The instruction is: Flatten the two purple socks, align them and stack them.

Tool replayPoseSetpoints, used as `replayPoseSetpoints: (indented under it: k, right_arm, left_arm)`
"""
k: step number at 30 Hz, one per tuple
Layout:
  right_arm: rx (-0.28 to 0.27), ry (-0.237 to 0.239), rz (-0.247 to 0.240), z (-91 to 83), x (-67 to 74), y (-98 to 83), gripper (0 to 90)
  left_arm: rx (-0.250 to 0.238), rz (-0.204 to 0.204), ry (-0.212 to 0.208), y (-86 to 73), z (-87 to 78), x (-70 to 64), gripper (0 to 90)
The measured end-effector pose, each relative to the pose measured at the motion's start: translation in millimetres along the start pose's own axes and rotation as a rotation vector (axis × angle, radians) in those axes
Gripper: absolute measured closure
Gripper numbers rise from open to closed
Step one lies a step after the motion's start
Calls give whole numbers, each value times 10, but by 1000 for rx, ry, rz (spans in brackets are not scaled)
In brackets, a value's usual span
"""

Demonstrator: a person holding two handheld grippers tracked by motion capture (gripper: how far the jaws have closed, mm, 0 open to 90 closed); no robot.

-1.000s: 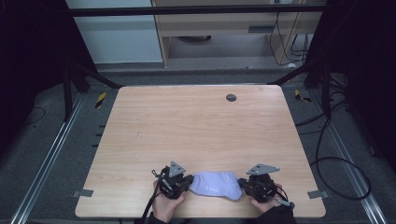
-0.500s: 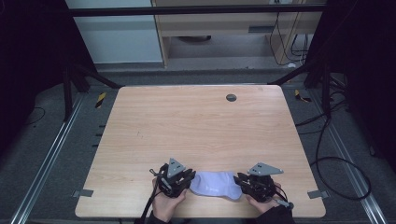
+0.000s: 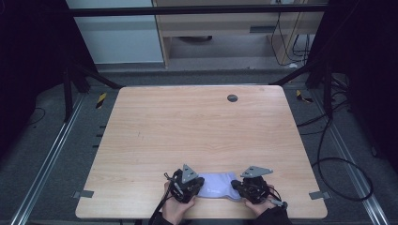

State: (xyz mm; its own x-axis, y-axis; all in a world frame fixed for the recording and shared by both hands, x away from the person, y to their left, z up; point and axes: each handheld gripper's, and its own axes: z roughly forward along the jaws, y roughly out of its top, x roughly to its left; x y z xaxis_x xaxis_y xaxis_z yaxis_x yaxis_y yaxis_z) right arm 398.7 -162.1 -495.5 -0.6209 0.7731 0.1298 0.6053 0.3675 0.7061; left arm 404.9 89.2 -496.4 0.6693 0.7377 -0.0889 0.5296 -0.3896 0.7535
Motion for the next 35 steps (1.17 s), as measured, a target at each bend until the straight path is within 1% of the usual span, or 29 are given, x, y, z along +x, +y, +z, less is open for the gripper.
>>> replayPoseSetpoints:
  k: [2, 3, 4, 7, 9, 10, 11, 12, 14, 16, 18, 20, 22, 24, 28, 31, 35]
  right_arm:
    - [-15, 4, 4, -30, 0, 13, 873]
    - [-27, 7, -2, -44, -8, 20, 868]
    - [-37, 4, 3, -71, -10, 31, 861]
    - [-89, -5, 22, -150, -60, 51, 847]
    - [-118, -24, 41, -204, -120, 53, 828]
    - [-137, -42, 56, -235, -165, 53, 806]
    - [-144, -49, 60, -247, -187, 51, 800]
    - [-162, -65, 72, -275, -241, 44, 785]
    - [-181, -97, 92, -312, -324, 27, 739]
    - [-190, -117, 113, -341, -402, 4, 693]
    - [-201, -141, 123, -363, -468, -19, 645]
    - [-214, -172, 131, -380, -527, -37, 571]
    - [-225, -191, 144, -388, -587, -55, 502]
    - [-229, -212, 153, -388, -647, -72, 443]
    - [-225, -229, 183, -390, -733, -103, 371]
    - [-222, -249, 188, -386, -774, -114, 317]
    - [-226, -276, 190, -382, -808, -122, 274]
  left_arm:
    - [-18, -5, -3, 8, -21, 14, 833]
    - [-32, -6, -2, 13, -39, 27, 826]
    - [-49, -11, 0, 20, -63, 41, 813]
    - [-102, -21, 15, 45, -150, 110, 777]
    - [-130, -43, 33, 59, -206, 189, 728]
    - [-134, -48, 37, 60, -216, 209, 697]
    - [-139, -55, 52, 61, -242, 264, 679]
    - [-146, -61, 68, 59, -261, 308, 645]
    - [-154, -82, 92, 51, -300, 392, 593]
    - [-166, -100, 112, 40, -341, 471, 539]
    - [-171, -114, 128, 27, -390, 551, 494]
    - [-184, -141, 129, 9, -429, 624, 449]
    - [-186, -138, 148, -9, -464, 684, 412]
    - [-183, -138, 155, -27, -491, 743, 382]
    - [-183, -169, 168, -84, -541, 864, 340]
    - [-173, -181, 190, -131, -576, 944, 322]
    - [-168, -193, 200, -172, -607, 1013, 310]
